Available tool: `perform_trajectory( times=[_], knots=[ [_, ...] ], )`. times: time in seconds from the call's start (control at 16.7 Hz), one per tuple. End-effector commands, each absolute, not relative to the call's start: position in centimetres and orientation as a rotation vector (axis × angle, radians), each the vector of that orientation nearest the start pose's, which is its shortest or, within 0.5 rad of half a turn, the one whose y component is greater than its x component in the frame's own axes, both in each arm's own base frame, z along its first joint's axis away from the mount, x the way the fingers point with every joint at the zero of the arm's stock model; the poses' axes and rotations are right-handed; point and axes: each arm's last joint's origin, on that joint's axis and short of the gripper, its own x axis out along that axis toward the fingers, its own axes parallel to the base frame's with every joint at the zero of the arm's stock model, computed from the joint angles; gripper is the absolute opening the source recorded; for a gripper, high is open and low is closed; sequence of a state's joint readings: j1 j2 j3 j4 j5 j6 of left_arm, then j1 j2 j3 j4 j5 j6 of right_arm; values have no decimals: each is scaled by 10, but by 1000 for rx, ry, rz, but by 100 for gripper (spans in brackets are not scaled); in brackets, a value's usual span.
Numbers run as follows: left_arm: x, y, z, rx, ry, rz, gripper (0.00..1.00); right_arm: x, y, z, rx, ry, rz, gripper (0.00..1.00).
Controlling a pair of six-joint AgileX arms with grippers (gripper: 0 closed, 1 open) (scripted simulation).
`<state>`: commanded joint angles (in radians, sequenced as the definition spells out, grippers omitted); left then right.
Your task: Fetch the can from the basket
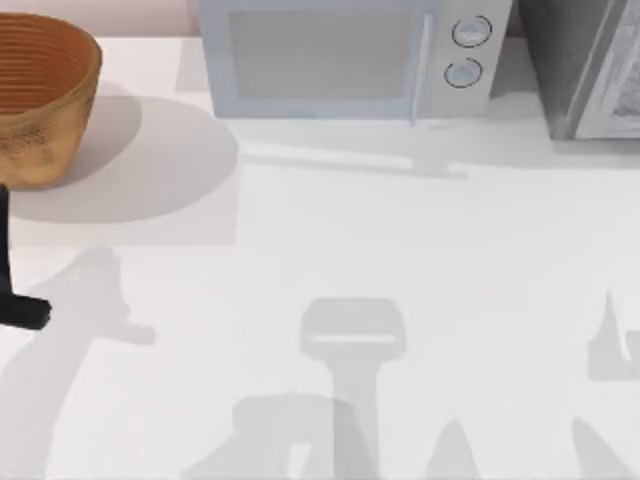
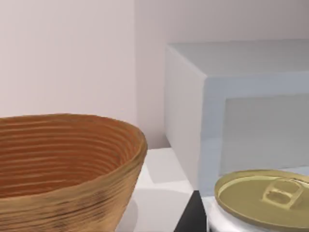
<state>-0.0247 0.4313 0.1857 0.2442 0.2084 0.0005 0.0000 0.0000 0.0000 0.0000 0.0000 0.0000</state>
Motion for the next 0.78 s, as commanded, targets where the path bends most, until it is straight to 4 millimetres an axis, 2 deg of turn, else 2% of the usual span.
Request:
perform_trajectory(
  times=[0.24, 0.42, 0.6, 0.78],
  knots=[
    [184, -25, 232, -13, 17, -470, 0, 106, -1, 160, 0, 0, 0, 100],
    [234, -41, 233, -17, 26, -676, 0, 106, -1, 160, 0, 0, 0, 100],
    [286, -61, 214, -19, 30, -888, 0, 106, -1, 160, 0, 0, 0, 100],
    [332, -82, 176, -19, 30, -1093, 0, 106, -1, 160, 0, 0, 0, 100]
  ],
)
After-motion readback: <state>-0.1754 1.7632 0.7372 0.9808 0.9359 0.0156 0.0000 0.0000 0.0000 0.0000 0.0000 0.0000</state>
